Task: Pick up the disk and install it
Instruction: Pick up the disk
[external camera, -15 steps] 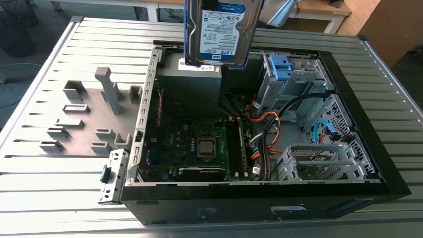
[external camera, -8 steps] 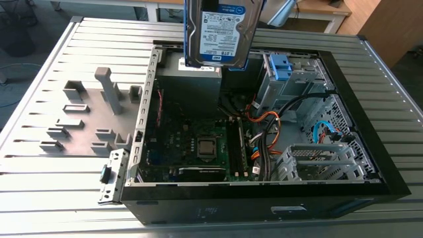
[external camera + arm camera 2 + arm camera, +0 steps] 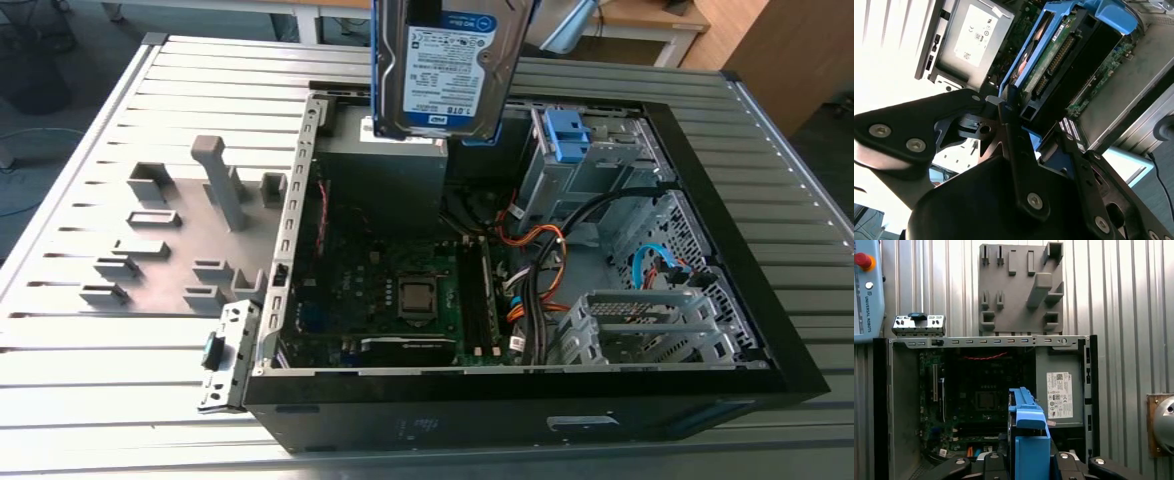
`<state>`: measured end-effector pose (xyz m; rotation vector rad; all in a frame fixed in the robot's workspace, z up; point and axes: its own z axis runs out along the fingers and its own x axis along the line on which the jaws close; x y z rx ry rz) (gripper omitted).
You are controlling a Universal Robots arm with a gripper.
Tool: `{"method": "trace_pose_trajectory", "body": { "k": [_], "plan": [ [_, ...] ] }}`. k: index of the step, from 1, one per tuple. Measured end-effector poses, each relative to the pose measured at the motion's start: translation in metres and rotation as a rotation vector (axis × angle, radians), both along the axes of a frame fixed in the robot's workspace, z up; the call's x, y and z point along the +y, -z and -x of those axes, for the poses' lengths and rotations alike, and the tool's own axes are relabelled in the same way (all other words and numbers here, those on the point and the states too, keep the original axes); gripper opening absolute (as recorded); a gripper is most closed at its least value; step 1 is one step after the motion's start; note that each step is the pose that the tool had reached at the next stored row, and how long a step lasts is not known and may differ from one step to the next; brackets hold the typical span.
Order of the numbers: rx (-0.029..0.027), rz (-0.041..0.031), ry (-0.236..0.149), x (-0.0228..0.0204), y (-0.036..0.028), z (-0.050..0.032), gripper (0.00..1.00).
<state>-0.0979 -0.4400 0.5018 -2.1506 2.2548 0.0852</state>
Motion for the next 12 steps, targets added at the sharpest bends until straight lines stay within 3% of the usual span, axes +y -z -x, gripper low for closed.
{"method": "trace_pose_trajectory", "body": {
  "k": [12],
  "plan": [
    [0.0,0.0,0.0,-0.0061,0.0,0.0,0.36]
  ]
}}
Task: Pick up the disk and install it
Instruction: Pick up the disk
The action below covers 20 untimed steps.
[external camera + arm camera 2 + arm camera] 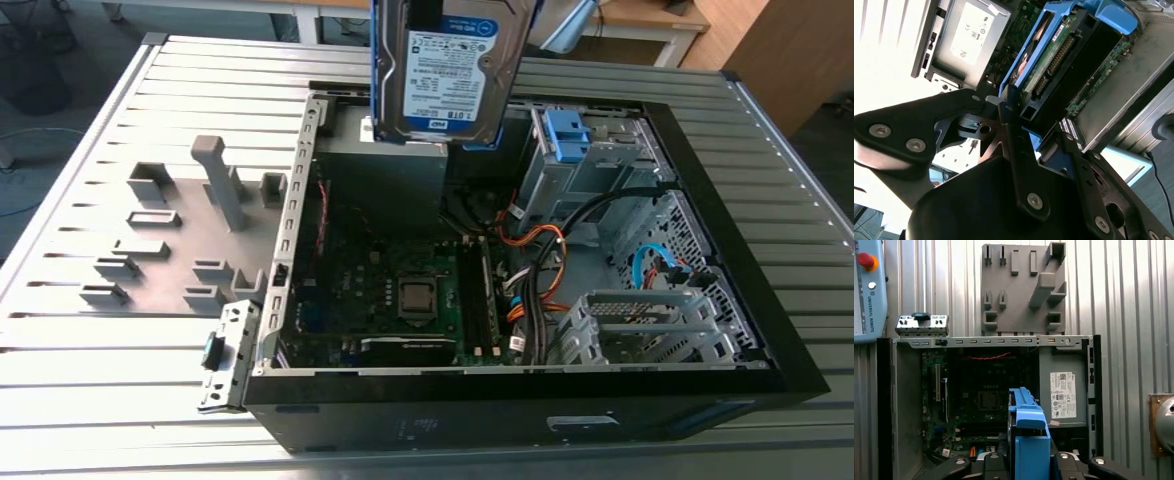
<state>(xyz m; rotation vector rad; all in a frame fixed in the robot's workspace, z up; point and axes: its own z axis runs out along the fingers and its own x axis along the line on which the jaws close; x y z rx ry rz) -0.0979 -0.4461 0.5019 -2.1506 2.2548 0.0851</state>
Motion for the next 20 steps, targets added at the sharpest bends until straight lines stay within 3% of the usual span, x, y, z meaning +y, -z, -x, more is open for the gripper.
{"method": "trace_pose_trajectory", "body": {
  "k": [20],
  "plan": [
    [0.0,0.0,0.0,-0.0098,0.0,0.0,0.36]
  ]
}}
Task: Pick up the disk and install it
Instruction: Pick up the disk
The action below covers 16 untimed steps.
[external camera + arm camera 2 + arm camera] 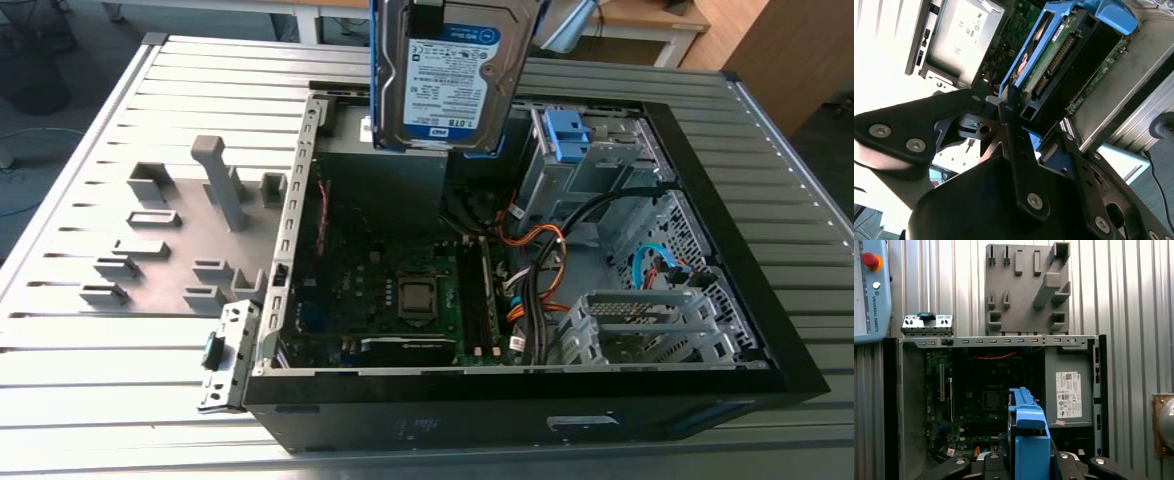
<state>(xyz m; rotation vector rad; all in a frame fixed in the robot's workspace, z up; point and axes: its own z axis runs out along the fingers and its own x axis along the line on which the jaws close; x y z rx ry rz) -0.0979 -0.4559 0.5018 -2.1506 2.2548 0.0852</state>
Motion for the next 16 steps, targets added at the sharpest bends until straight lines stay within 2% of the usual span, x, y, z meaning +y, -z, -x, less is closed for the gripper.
{"method": "trace_pose_trajectory", "body": {
  "k": [16],
  "plan": [
    [0.0001,0.0001,0.0,-0.0063,-0.0001,0.0,0.36]
  ]
}}
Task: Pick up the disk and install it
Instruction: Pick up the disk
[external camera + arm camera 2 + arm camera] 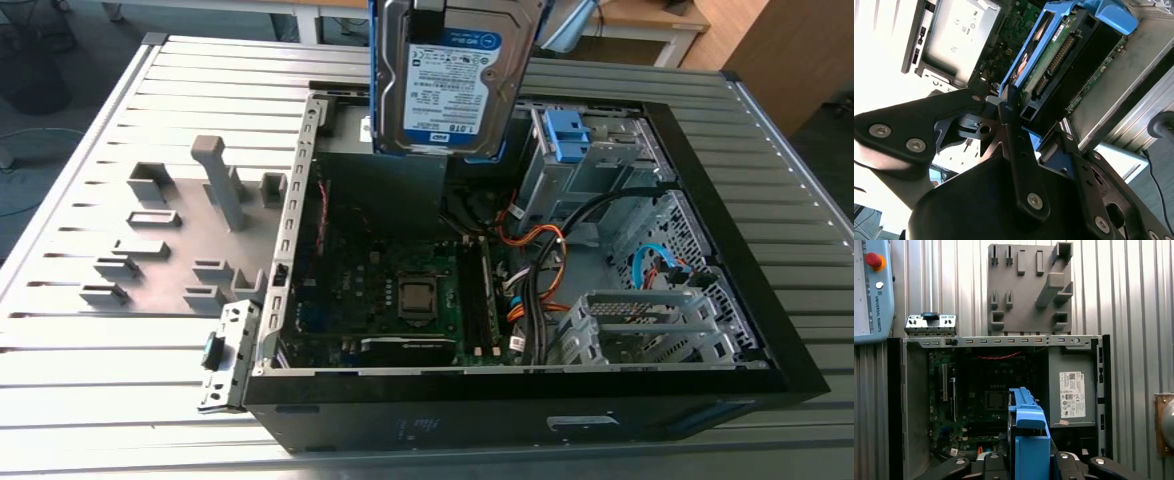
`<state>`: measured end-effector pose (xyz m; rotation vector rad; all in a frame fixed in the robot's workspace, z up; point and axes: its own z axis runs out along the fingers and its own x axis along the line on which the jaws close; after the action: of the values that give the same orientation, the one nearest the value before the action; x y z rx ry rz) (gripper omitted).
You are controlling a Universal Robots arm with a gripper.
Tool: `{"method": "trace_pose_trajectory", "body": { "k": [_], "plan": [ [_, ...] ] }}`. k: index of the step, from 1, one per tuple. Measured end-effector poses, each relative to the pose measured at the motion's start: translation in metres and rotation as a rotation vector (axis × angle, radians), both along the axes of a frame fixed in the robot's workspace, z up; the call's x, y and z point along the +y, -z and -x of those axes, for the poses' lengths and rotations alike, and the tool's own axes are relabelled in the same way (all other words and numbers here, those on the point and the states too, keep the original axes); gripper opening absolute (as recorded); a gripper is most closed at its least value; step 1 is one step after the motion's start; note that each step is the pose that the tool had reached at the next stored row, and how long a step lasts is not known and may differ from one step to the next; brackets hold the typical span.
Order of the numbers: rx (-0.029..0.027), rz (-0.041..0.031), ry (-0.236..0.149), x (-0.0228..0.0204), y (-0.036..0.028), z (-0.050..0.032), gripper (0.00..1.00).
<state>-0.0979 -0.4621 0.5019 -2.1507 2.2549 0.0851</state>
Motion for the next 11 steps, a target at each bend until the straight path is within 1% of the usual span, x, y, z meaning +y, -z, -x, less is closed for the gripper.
{"method": "trace_pose_trajectory", "body": {
  "k": [11],
  "plan": [
    [-0.0001,-0.0002,0.0,-0.0044,0.0001,0.0,0.36]
  ]
}}
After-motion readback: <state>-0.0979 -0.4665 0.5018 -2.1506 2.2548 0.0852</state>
